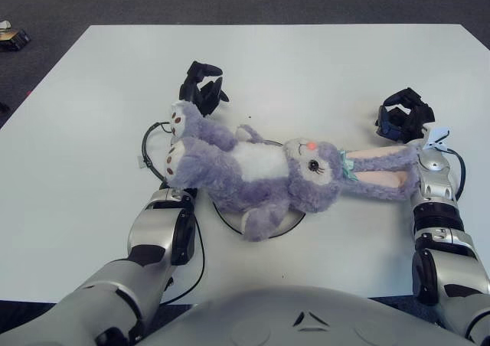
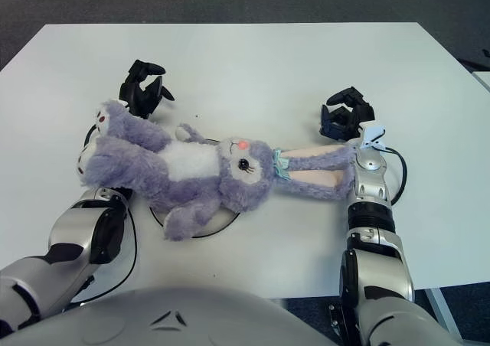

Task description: Put the doll into the plate.

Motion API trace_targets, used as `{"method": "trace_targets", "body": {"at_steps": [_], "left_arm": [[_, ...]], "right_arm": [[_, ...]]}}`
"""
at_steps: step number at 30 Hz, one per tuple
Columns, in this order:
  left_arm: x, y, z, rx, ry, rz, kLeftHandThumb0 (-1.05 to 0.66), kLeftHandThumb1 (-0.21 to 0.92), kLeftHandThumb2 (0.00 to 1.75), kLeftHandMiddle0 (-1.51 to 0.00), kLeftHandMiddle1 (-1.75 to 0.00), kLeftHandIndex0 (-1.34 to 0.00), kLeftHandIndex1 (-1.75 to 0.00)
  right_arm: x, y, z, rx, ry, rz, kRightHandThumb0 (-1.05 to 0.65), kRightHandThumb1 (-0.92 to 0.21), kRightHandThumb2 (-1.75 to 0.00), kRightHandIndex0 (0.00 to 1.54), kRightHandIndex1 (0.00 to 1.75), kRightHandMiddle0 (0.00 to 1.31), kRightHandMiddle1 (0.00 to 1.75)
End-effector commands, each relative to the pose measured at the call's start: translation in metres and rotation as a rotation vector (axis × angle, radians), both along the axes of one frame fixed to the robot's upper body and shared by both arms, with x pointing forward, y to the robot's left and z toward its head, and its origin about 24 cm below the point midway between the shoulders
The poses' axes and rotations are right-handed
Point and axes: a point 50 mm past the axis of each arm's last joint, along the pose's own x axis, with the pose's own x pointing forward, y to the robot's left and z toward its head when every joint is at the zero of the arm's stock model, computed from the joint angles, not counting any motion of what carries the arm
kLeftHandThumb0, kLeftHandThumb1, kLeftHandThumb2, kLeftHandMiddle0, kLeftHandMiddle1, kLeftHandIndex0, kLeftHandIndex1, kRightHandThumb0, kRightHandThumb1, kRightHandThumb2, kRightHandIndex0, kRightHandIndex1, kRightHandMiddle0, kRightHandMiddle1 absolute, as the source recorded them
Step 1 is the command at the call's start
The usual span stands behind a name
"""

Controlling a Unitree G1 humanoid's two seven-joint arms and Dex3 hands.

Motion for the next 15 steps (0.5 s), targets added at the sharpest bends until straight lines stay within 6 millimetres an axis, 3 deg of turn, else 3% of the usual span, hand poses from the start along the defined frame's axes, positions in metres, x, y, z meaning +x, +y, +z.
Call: {"method": "trace_targets", "body": {"at_steps": [1, 15], "left_arm": [[-0.005, 0.0, -0.01, -0.004, 0.024, -0.005, -0.36, 0.92, 0.26, -0.87, -1.56, -0.47, -1.46], [-0.006, 0.0, -0.01, -0.006, 0.022, -0.01, -0.36, 0.92, 0.26, -0.86, -1.57, -0.47, -1.46]], "right_arm": [[0.003, 0.016, -0.011, 0.043, 0.032, 0.034, -0.01, -0.32, -1.27, 0.67, 1.59, 0.41, 1.75], [0.008, 0.034, -0.008, 0.078, 0.011, 0.049, -0.01, -0.31, -1.27, 0.67, 1.59, 0.42, 1.75]]}}
